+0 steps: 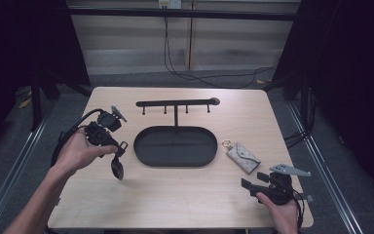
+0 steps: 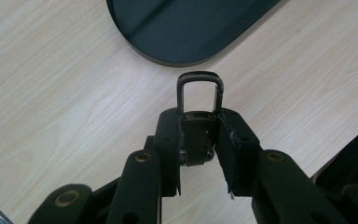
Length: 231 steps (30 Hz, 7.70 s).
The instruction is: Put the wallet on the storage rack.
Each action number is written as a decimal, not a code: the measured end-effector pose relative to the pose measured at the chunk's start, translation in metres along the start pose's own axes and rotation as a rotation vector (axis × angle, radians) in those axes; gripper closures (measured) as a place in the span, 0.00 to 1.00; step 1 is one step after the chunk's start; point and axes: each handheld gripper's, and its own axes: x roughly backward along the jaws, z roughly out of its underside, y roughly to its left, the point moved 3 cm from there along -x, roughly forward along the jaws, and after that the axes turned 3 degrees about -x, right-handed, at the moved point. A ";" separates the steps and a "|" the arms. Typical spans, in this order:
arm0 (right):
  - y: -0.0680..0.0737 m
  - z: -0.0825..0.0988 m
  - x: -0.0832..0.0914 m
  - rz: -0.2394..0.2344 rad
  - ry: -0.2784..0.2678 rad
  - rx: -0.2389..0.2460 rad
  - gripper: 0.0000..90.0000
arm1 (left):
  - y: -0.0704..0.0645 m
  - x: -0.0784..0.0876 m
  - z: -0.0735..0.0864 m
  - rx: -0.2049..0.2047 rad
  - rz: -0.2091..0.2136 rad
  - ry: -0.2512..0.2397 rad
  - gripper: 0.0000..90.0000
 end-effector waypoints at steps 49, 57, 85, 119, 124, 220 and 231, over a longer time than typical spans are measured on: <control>0.004 0.000 0.001 -0.029 -0.002 0.026 0.16 | 0.001 0.027 -0.069 -0.012 0.003 0.058 0.79; 0.004 0.000 0.001 -0.034 0.000 0.027 0.16 | 0.004 0.023 -0.085 0.003 0.002 0.069 0.79; 0.004 0.001 0.000 -0.044 0.012 0.027 0.17 | 0.027 -0.004 -0.121 0.116 -0.035 0.107 0.79; 0.004 0.001 -0.001 -0.053 0.019 0.030 0.18 | 0.041 -0.007 -0.104 0.219 0.011 -0.040 0.41; 0.004 0.000 -0.002 -0.050 0.021 0.035 0.18 | 0.043 -0.003 -0.094 0.205 0.023 -0.093 0.31; -0.005 -0.067 -0.007 -0.054 0.144 0.090 0.28 | -0.029 -0.080 0.163 0.144 0.042 -0.642 0.18; -0.004 -0.088 -0.026 -0.025 0.281 0.146 0.26 | -0.032 -0.078 0.162 0.130 0.020 -0.644 0.20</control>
